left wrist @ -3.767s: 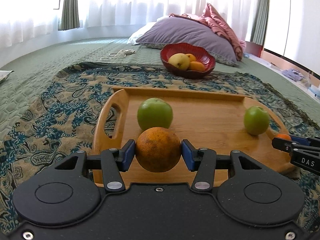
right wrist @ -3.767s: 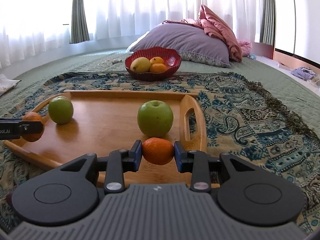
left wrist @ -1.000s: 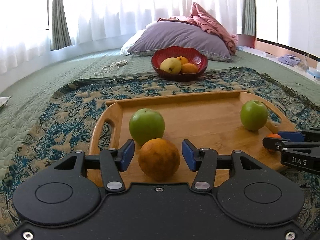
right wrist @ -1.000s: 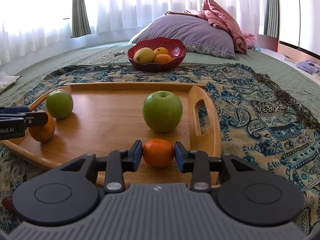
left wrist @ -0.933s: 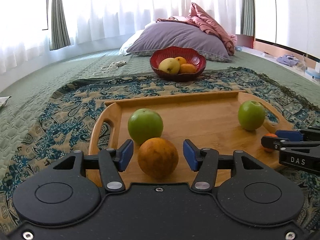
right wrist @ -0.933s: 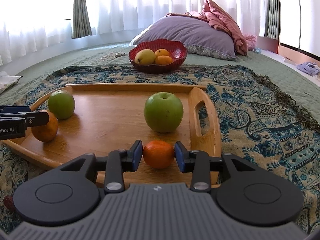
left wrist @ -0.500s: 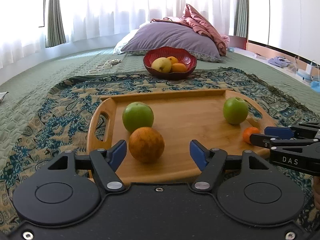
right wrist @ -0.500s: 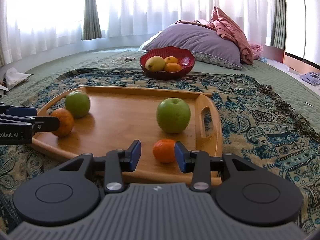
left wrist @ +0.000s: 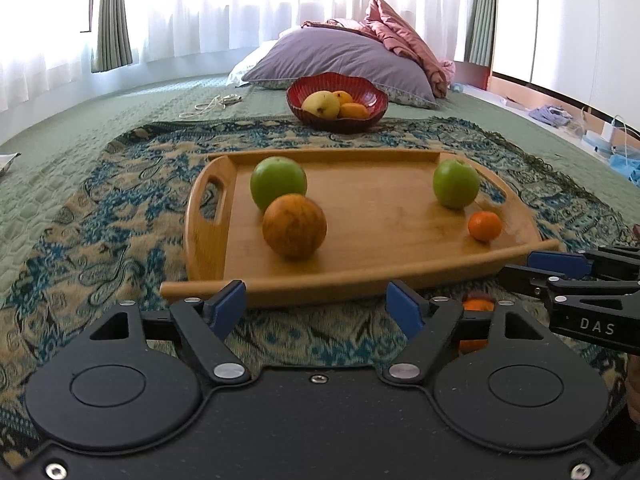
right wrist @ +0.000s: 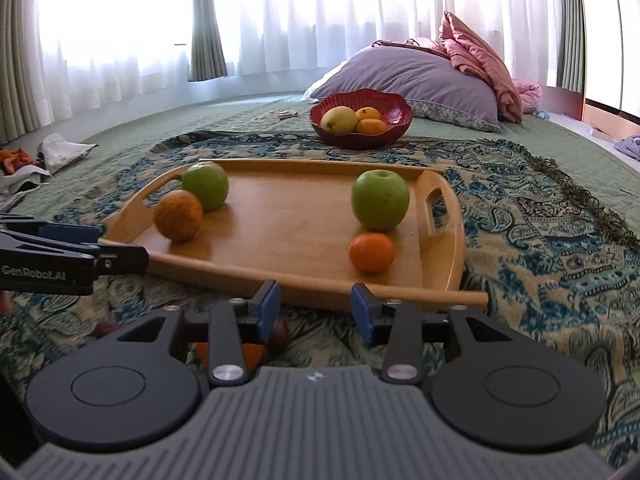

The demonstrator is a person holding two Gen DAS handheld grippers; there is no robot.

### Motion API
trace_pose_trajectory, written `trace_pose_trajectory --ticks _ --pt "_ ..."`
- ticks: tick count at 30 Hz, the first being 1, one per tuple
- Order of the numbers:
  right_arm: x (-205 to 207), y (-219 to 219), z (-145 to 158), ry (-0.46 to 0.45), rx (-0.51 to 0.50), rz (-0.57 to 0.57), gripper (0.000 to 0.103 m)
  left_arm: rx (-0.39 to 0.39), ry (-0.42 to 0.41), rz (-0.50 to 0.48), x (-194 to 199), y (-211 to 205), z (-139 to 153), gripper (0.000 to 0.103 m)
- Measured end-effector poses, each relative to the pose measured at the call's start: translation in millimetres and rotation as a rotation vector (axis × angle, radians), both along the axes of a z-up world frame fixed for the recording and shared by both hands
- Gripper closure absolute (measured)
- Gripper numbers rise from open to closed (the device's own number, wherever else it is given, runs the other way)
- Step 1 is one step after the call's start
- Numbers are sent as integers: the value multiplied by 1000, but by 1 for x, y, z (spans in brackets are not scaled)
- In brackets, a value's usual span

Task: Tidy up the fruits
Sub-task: 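Open the left tool to set the orange on the tray while the right tool releases the tangerine, then grasp the brown date with the left tool while the right tool grasps another tangerine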

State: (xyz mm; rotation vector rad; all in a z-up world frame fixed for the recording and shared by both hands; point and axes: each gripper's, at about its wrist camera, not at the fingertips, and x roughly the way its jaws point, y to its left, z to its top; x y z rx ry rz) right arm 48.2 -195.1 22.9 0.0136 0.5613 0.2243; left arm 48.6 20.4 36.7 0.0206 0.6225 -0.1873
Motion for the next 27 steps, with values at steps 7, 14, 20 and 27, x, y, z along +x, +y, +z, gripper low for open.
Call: trace_pose_trajectory --ticks 7,14,20,27 --pt "-25 4 3 -17 24 31 41 -17 17 -17 -21 3 -4 25" --pt "-48 10 2 -22 35 61 39 -28 44 -28 -33 4 -8 24" --pt "-62 17 -4 -12 20 77 39 -35 69 -36 -41 3 -14 23" --pt "-69 28 -9 -13 3 112 38 -38 78 -46 -44 -1 -19 27"
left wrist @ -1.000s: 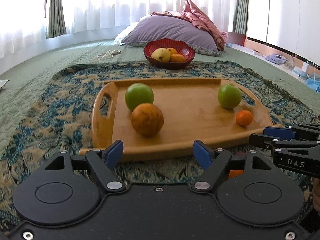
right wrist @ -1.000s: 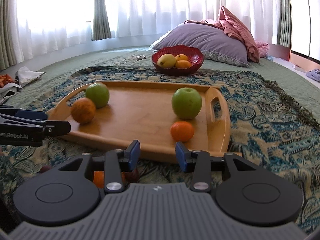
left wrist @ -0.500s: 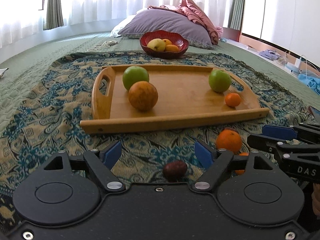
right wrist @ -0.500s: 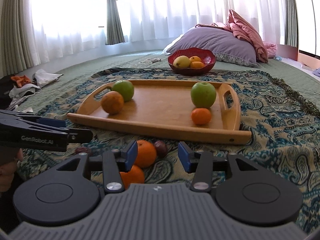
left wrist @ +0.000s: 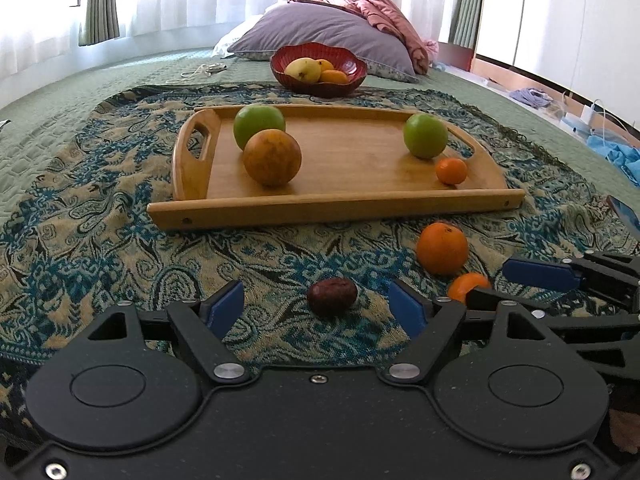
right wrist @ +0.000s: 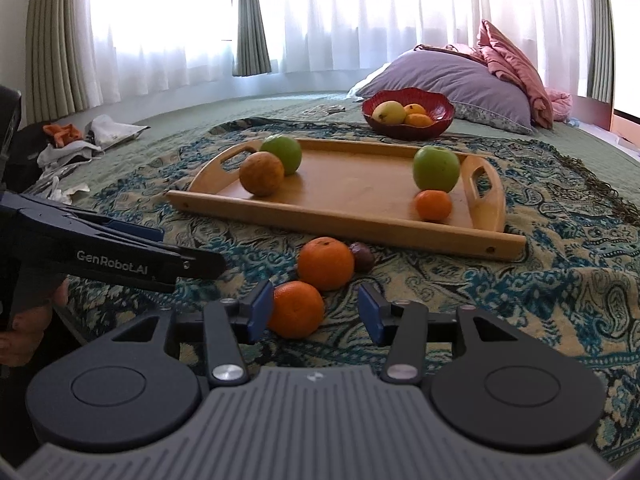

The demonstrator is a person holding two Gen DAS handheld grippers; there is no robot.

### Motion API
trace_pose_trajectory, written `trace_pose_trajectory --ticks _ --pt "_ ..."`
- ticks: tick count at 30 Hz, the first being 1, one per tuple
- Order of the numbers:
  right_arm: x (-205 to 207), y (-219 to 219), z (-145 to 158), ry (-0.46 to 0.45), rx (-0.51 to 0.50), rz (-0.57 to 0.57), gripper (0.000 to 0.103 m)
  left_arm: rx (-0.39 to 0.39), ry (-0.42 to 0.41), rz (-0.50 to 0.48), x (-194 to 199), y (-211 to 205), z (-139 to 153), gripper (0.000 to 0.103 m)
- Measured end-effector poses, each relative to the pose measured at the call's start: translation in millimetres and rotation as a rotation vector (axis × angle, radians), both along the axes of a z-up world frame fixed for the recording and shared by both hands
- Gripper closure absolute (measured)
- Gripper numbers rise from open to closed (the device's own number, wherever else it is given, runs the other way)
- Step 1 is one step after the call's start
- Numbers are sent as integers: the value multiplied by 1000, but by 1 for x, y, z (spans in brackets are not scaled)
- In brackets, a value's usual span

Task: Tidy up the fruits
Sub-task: 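Grasp the brown date with the left tool while the right tool grasps another tangerine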

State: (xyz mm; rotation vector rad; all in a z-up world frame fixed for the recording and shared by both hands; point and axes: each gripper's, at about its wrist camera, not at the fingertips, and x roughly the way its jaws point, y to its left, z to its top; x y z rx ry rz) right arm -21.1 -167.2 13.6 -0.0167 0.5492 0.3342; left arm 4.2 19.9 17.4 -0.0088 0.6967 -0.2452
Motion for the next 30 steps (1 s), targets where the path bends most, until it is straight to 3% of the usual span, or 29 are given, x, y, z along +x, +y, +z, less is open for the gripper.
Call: trace_pose_trajectory --ticks 7,17,23,30 --pt "-1 9 -4 6 -3 23 38 -21 23 -11 2 -2 -4 46" --pt "0 18 -11 29 -17 46 38 -29 33 -18 3 -5 -9 53" --pt "2 19 -11 28 -21 36 50 -23 30 -11 5 -4 -10 60" --pt "4 17 -11 31 -24 26 62 -3 25 3 6 -4 -10 76"
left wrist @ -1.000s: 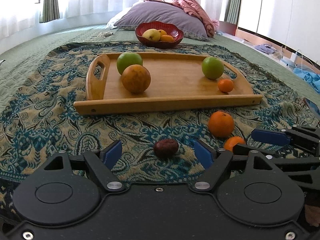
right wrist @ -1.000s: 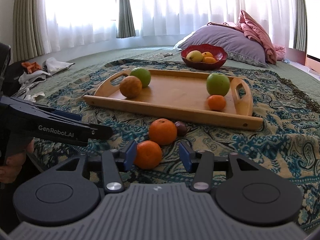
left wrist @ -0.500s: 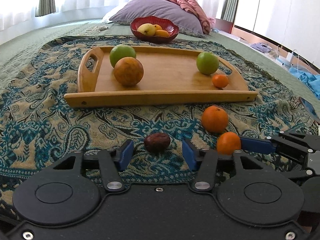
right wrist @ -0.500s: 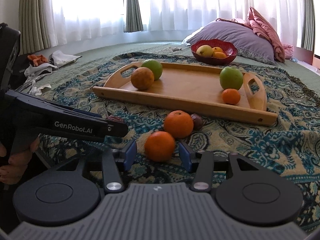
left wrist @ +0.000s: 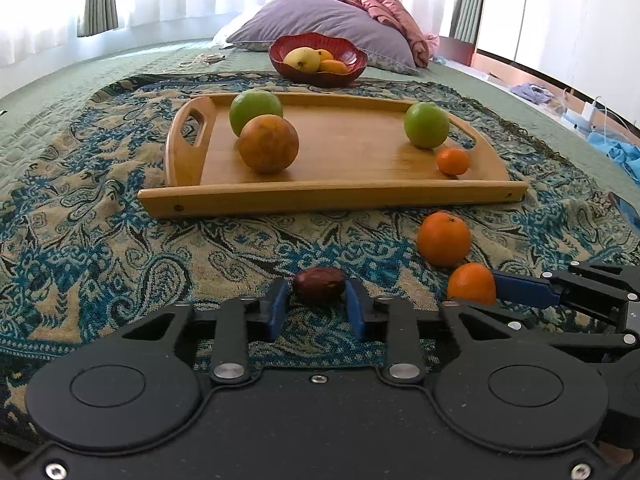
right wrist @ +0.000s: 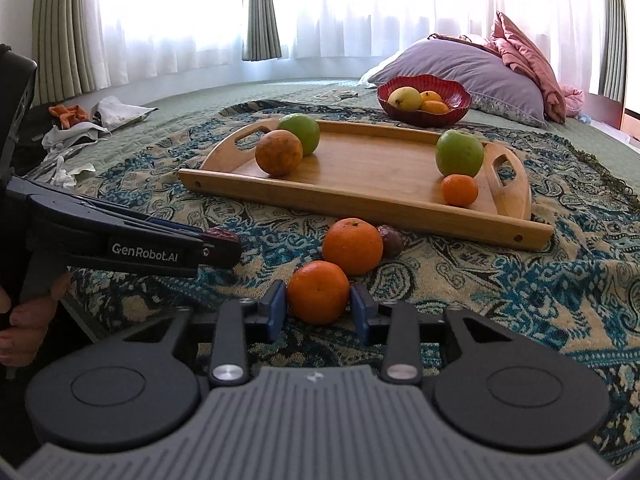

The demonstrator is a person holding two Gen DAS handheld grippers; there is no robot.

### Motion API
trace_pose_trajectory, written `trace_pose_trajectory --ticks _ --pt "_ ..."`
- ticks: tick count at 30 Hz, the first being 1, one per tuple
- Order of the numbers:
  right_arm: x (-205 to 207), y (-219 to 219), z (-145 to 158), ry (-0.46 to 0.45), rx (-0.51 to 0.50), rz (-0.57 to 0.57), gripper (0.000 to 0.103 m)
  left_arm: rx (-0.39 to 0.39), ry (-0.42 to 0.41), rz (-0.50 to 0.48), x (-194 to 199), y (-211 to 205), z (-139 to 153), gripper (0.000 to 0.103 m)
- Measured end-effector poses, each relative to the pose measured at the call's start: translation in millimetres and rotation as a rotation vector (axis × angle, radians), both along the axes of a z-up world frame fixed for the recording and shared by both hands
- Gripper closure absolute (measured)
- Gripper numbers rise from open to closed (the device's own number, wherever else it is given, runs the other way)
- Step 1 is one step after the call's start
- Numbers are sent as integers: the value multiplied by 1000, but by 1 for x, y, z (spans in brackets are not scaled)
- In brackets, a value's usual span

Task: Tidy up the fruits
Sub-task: 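Grasp the brown date with the left tool while the right tool grasps another tangerine, then carry the date in the left tool over the tray while the right tool carries its tangerine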

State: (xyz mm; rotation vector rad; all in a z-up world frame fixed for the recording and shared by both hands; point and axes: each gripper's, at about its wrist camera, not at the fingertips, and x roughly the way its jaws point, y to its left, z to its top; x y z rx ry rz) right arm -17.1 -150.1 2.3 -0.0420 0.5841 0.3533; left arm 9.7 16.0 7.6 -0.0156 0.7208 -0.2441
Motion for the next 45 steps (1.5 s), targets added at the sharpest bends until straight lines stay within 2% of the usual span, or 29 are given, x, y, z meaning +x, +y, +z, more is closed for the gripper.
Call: trace_pose_trajectory --ticks 9,19,26,33,38,42,45 --pt "-2 -2 8 -37 6 -11 65 3 -39 21 2 -2 11 76" --pt "15 -6 26 -93 -10 -64 66 -7 -109 29 20 -6 38 76" --pt "45 -14 40 -117 -2 -125 66 -4 -163 49 53 -1 63 76" --pt "102 -29 58 -99 51 -174 66 -22 -182 67 105 9 89 76" --pt "152 -36 65 -21 72 -185 66 -20 -149 64 156 12 99 76" --pt "197 -40 72 56 76 -184 66 -36 -52 44 208 16 95 76" --pt "231 -42 74 135 79 -195 65 -16 27 65 246 16 87 76"
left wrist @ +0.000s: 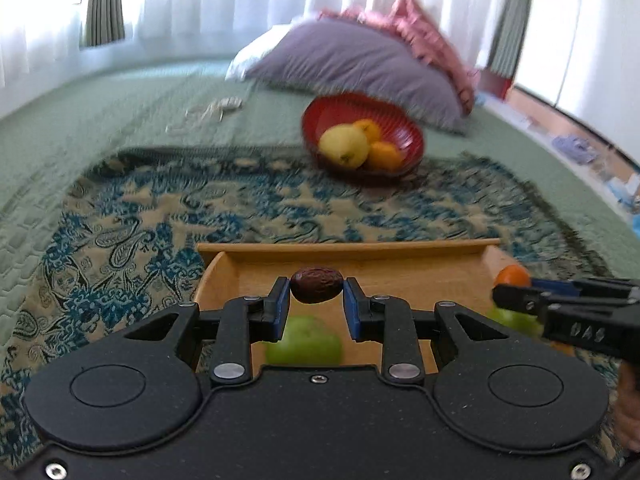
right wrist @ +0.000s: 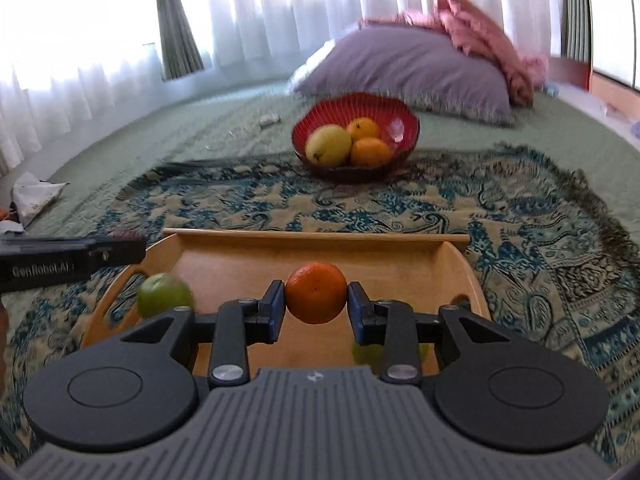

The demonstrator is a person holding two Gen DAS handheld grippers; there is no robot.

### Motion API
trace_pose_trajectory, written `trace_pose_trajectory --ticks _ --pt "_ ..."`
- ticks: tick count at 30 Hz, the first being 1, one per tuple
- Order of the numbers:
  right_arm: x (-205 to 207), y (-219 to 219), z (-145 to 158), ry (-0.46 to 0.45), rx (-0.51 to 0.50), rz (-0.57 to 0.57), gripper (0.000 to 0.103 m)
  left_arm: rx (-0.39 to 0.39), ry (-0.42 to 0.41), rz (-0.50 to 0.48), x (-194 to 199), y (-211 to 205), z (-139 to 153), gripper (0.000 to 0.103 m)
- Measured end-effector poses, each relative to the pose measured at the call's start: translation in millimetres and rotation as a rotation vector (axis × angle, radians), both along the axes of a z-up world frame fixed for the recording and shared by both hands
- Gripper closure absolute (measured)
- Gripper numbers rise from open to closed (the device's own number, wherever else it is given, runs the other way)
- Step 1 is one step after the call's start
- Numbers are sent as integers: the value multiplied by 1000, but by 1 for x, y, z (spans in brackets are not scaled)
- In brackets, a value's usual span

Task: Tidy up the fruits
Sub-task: 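Carry the date in the left tool over the tray while the right tool carries its tangerine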

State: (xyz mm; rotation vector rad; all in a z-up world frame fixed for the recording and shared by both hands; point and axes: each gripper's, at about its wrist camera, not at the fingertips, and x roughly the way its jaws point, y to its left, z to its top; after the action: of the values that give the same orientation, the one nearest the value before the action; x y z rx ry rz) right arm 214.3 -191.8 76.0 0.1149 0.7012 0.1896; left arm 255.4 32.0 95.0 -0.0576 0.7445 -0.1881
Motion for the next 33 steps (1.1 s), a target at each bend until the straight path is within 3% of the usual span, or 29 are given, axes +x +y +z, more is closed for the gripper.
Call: trace_pose_trajectory --ticks 5,14,33 --pt "50 -6 -9 149 -13 -68 66 50 110 26 46 -3 -21 76" --pt "80 -3 -37 268 -83 -84 66 11 196 61 78 -1 -50 76" --pt "93 9 -48 291 -163 -77 65 67 233 41 87 -14 -70 76"
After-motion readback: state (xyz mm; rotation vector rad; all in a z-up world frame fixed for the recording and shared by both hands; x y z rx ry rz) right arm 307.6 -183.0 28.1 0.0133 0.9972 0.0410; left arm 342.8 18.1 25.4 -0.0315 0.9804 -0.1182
